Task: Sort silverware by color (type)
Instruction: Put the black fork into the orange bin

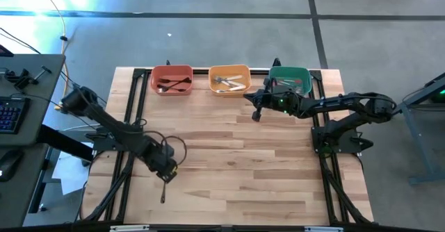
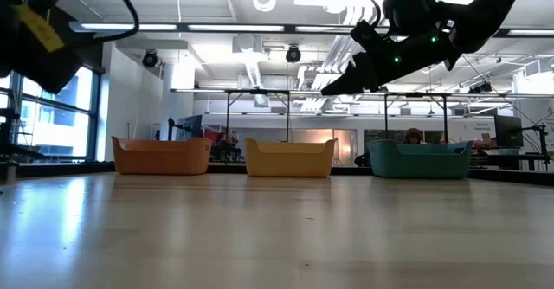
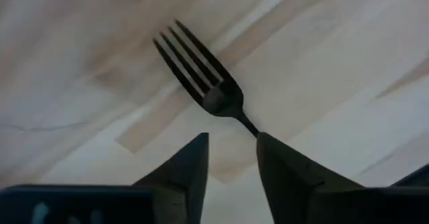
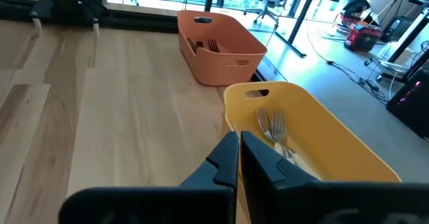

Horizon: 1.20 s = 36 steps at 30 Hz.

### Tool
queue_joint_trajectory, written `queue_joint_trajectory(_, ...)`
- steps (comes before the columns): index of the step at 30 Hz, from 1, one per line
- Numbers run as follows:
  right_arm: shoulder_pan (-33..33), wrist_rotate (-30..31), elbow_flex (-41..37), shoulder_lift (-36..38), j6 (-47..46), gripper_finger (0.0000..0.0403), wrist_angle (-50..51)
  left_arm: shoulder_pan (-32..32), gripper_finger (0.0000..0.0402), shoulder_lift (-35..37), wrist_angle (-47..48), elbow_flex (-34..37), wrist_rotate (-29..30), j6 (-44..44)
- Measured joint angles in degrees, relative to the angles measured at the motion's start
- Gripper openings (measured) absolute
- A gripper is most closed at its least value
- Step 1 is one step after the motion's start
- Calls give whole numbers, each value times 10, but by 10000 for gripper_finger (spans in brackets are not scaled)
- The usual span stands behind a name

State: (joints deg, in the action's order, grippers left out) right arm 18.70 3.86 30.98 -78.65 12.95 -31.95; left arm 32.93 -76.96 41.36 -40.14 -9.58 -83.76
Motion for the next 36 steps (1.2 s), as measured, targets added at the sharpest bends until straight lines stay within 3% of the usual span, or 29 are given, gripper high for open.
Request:
queue_joint_trajectory(7, 0, 0, 0, 0, 0, 0, 0, 6, 147, -61, -87, -1, -4, -2)
queue_joint_trajectory(12, 0, 0, 0, 0, 0, 0, 0, 10, 150, -94, -73, -4, -28, -7)
queue_joint_trajectory(23, 0, 0, 0, 0, 0, 0, 0, 17, 148, -103, -18, -3, 9, 30)
queue_joint_trajectory(30, 0, 0, 0, 0, -1, 0, 0, 17, 112, -103, -1, -2, 57, 99)
queue_joint_trajectory(36, 0, 0, 0, 0, -1, 0, 0, 14, 54, -104, 1, -1, 84, 185)
